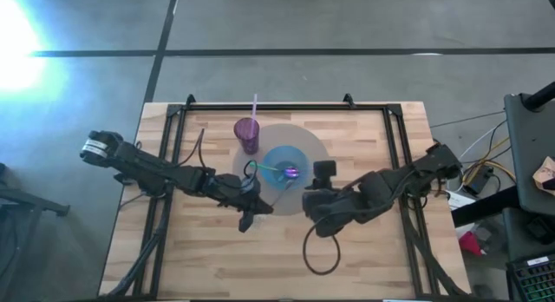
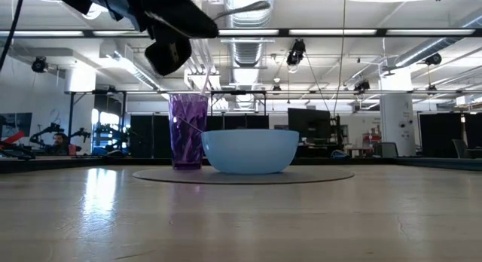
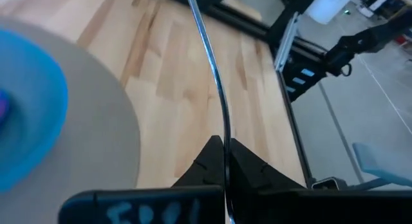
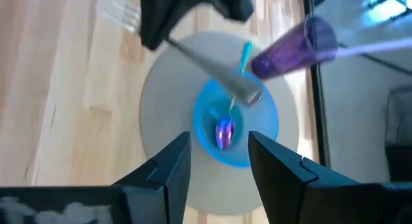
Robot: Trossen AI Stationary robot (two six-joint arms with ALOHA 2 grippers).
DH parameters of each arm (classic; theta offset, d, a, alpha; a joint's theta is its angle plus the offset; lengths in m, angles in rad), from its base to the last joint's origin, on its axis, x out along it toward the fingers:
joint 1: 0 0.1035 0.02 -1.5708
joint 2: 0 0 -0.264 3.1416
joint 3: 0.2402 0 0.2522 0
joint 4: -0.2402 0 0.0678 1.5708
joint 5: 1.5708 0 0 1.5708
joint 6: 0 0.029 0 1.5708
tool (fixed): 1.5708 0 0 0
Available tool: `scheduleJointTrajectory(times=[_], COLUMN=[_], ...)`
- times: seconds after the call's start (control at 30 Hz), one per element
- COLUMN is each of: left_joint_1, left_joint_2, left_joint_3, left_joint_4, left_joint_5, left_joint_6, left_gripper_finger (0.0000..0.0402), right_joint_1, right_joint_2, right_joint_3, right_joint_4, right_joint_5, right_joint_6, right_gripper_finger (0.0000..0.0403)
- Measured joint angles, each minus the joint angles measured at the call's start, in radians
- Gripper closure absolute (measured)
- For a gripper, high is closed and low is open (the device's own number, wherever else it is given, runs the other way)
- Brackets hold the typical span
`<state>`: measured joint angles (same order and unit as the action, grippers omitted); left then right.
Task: Pick & Place Utensil
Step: Put the silver fork into the blue bowl on the gray mat
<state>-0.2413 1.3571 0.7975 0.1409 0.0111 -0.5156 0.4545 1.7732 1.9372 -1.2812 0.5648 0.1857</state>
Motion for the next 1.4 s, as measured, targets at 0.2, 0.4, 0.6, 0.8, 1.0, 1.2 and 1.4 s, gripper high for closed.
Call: scheduleJointTrajectory(times=[0.2, 0.4, 0.6, 0.8, 1.0, 1.2, 1.4], left_joint_1=[0.000, 0.000, -0.004, -0.015, -0.036, -0.057, -0.068], left_joint_2=[0.000, 0.000, 0.000, 0.000, 0.000, 0.000, 0.000], left_joint_3=[0.000, 0.000, 0.000, 0.000, -0.022, -0.103, -0.171], left_joint_4=[0.051, 0.087, 0.157, 0.180, 0.238, 0.417, 0.560], left_joint_5=[-0.003, -0.006, -0.006, -0.007, -0.038, -0.059, -0.066], left_joint_6=[0.075, 0.140, 0.219, 0.278, 0.316, 0.346, 0.386], left_gripper_finger=[0.0401, 0.0401, 0.0401, 0.0401, 0.0401, 0.0401, 0.0401], right_joint_1=[0.000, 0.006, 0.021, 0.033, 0.034, 0.039, 0.038], right_joint_2=[-0.068, -0.132, -0.195, -0.243, -0.269, -0.268, -0.268], right_joint_3=[-0.185, -0.362, -0.536, -0.681, -0.795, -0.876, -0.941], right_joint_4=[0.050, 0.162, 0.354, 0.607, 0.921, 1.196, 1.443], right_joint_5=[0.000, 0.000, -0.004, -0.009, -0.015, -0.023, -0.023], right_joint_6=[0.105, 0.181, 0.215, 0.208, 0.151, 0.051, -0.020], right_gripper_finger=[0.0250, 0.0257, 0.0265, 0.0271, 0.0266, 0.0272, 0.0279])
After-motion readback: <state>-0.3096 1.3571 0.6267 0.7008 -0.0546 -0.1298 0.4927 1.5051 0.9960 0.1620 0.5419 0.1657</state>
